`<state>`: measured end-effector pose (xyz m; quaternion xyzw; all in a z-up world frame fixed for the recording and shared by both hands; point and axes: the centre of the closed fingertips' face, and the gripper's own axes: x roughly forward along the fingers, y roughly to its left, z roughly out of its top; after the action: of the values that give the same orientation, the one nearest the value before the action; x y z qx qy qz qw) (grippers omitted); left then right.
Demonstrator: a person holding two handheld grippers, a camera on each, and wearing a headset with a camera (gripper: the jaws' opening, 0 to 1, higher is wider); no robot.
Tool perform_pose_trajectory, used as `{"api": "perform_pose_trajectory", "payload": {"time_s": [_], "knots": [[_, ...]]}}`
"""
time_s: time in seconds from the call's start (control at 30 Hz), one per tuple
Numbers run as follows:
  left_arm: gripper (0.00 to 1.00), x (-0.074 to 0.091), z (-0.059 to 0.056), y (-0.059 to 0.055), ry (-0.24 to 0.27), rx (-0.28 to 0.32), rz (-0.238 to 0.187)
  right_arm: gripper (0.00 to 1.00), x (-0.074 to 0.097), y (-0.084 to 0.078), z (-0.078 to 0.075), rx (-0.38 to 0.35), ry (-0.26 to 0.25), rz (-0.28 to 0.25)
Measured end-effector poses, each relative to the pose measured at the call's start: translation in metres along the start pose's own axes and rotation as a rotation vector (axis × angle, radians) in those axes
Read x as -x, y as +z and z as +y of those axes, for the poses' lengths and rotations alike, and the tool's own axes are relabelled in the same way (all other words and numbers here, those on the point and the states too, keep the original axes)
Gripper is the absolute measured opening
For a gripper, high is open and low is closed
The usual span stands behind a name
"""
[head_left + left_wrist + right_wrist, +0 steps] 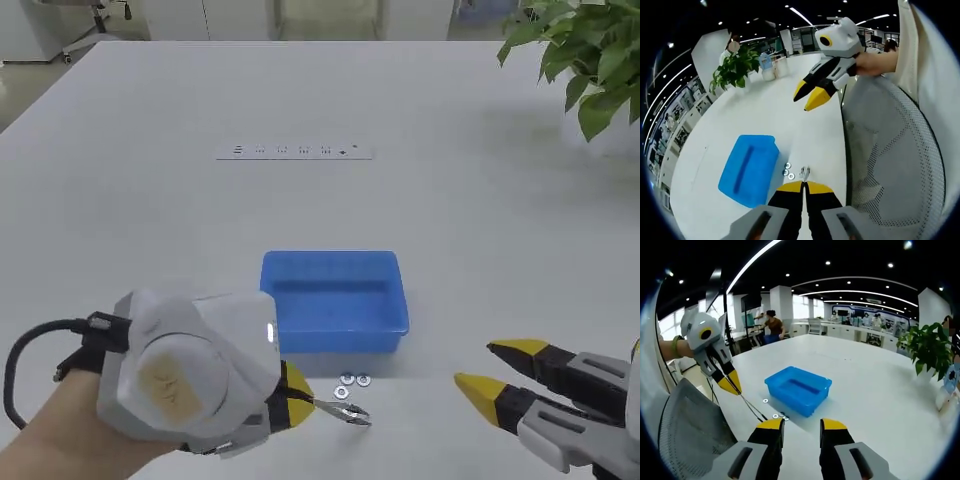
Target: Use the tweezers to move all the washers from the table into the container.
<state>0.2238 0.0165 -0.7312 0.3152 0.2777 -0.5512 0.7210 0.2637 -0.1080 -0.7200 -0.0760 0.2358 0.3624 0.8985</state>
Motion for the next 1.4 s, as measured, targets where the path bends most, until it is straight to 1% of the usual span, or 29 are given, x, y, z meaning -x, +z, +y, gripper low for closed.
{"api": "perform_pose_trajectory", "payload": {"time_s": [0.13,0.23,0.37,0.53,0.63,0.83,1.13,1.27,1.4], "knots": [[0.00,0.004,-0.002,0.007,-0.011,0.015,-0.019,0.25,0.001,0.000,-0.001,-0.002,-0.002,-0.003],[0.00,0.004,-0.002,0.008,-0.011,0.017,-0.023,0.25,0.001,-0.001,0.000,-0.005,-0.002,-0.004],[0.00,0.006,-0.001,0.013,-0.011,0.030,-0.043,0.25,0.001,0.000,0.000,-0.005,-0.002,-0.007],[0.00,0.005,0.000,0.013,-0.017,0.014,-0.042,0.25,0.001,0.000,0.000,-0.008,-0.004,-0.011],[0.00,0.006,0.000,0.014,-0.019,-0.002,-0.033,0.24,0.002,0.001,-0.001,-0.010,-0.004,-0.013],[0.00,0.005,0.002,0.022,-0.030,0.000,-0.056,0.25,0.002,0.001,-0.001,-0.017,-0.005,-0.021],[0.00,0.001,0.005,0.032,-0.042,-0.025,-0.057,0.25,0.002,0.001,-0.002,-0.022,-0.003,-0.023],[0.00,-0.002,0.007,0.033,-0.048,-0.037,-0.055,0.25,0.003,0.002,-0.004,-0.031,-0.007,-0.029],[0.00,-0.006,0.007,0.034,-0.062,-0.037,-0.056,0.25,0.003,0.002,-0.005,-0.038,-0.011,-0.033]]}}
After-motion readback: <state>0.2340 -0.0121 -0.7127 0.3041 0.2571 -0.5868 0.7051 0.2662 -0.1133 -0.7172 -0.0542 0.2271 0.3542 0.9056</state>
